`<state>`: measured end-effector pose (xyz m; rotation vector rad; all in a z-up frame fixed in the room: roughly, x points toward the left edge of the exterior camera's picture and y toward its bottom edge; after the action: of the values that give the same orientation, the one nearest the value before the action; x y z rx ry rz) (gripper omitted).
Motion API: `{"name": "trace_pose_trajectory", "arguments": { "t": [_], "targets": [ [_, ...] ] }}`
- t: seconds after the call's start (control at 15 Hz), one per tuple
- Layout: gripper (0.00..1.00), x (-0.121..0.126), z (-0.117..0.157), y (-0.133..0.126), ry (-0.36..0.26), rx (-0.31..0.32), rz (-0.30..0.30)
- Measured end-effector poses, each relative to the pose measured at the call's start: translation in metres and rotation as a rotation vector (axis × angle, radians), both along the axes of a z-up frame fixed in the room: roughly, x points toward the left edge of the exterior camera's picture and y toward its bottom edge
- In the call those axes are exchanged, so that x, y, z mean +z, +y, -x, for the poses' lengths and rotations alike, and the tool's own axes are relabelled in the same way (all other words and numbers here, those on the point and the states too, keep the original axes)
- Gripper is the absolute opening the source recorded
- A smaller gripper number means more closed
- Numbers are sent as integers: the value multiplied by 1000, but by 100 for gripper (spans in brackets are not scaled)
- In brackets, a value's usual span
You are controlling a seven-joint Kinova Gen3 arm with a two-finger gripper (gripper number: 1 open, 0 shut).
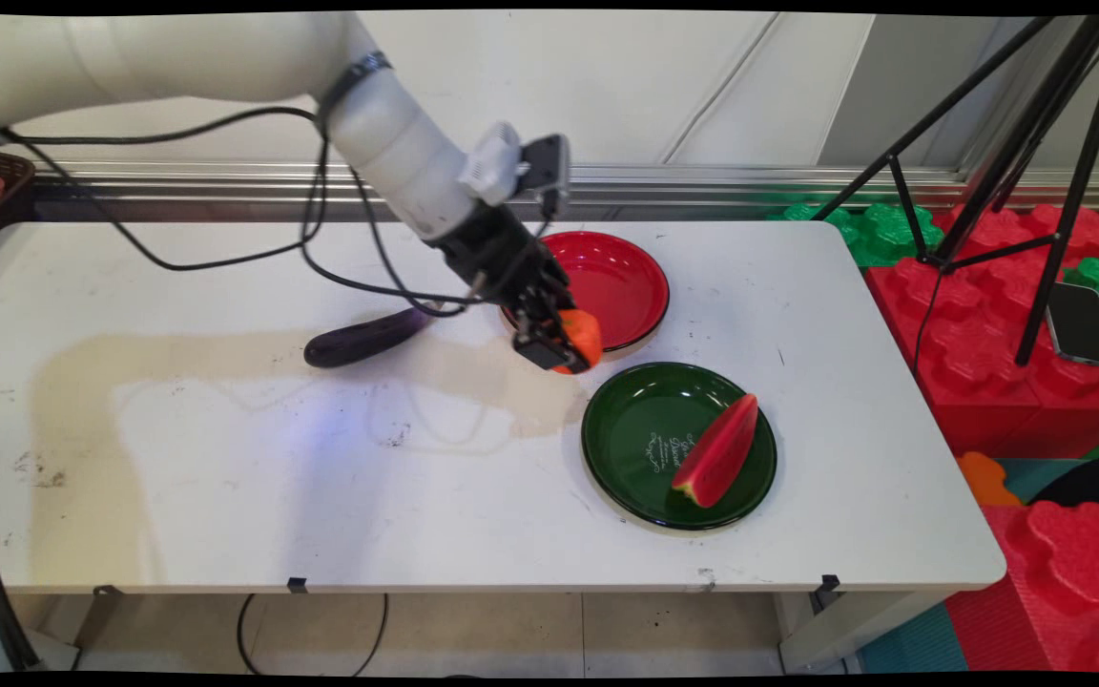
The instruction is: Place the picked object on the table
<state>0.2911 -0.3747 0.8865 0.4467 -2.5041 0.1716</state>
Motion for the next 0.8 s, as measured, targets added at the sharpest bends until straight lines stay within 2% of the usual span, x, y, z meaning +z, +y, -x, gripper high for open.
{"name": "trace_pose_trajectory", "arguments": {
  "t": [0.4, 0.8],
  "targets": [
    [0, 15, -44, 16, -13, 65, -27],
    [0, 11, -88, 26, -60, 126, -57]
  ]
}}
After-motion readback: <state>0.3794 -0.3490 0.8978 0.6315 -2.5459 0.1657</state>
